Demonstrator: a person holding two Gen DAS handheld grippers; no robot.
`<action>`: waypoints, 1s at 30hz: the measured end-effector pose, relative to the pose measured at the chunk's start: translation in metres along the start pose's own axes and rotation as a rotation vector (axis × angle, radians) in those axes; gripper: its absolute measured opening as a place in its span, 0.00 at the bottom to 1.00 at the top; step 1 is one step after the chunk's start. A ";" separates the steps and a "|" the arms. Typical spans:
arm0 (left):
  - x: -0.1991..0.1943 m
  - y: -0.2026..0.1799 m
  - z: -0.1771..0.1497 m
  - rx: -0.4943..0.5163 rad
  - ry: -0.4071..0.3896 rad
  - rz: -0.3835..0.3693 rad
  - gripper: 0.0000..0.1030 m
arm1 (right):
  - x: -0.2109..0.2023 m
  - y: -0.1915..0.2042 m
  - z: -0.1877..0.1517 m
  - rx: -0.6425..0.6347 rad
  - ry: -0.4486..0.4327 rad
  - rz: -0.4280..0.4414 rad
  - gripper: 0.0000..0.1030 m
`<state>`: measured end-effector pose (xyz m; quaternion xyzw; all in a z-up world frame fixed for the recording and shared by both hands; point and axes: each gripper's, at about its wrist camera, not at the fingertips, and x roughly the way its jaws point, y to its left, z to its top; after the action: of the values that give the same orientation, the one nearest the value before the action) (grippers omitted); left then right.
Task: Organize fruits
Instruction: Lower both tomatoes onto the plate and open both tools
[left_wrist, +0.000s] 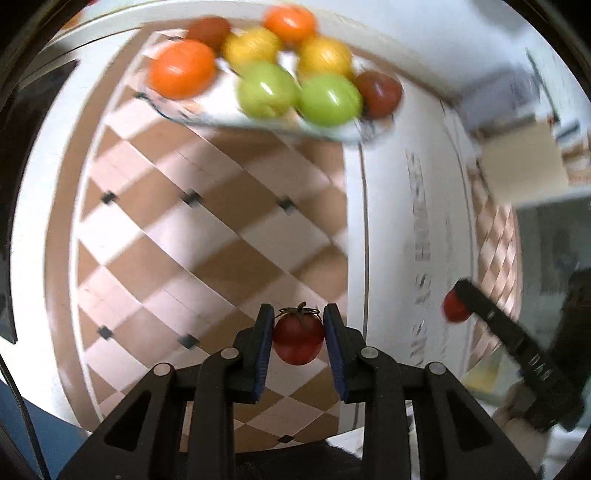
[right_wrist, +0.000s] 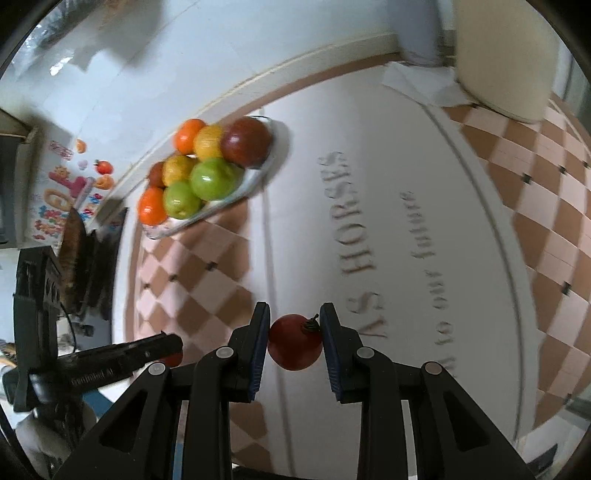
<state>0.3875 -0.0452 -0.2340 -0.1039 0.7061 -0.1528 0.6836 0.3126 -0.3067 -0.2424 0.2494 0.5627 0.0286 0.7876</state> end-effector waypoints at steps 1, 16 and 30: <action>-0.007 0.006 0.011 -0.040 -0.021 -0.019 0.24 | 0.004 0.007 0.007 0.004 0.008 0.039 0.30; -0.008 0.113 0.122 -0.519 -0.120 -0.244 0.24 | 0.140 0.172 0.172 -0.194 0.231 0.224 0.30; -0.002 0.108 0.146 -0.502 -0.092 -0.142 0.45 | 0.150 0.171 0.185 -0.240 0.239 0.036 0.75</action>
<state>0.5404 0.0459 -0.2734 -0.3264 0.6810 -0.0156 0.6553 0.5746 -0.1748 -0.2555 0.1583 0.6404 0.1393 0.7385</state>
